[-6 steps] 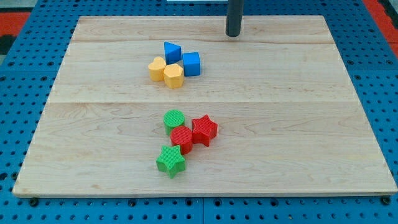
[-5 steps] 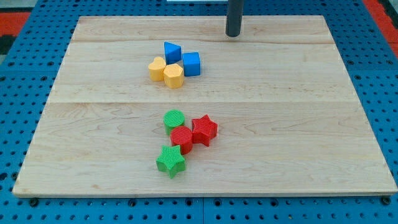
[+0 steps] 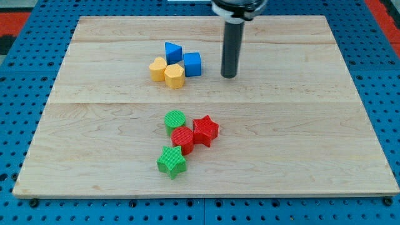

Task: Separate the blue cube from the group of blocks

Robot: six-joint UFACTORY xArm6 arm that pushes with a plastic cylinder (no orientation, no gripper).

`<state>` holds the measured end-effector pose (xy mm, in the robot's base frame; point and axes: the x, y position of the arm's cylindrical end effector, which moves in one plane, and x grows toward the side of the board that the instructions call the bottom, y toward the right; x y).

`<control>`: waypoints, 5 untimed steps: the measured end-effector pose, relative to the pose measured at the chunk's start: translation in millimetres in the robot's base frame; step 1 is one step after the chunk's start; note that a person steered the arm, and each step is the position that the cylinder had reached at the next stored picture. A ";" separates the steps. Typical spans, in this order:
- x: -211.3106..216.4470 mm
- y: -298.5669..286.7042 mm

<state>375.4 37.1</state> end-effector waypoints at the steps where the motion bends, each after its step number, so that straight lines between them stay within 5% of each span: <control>1: 29.0 -42.4; 4: 22.4 -101.5; 5: -11.4 -93.9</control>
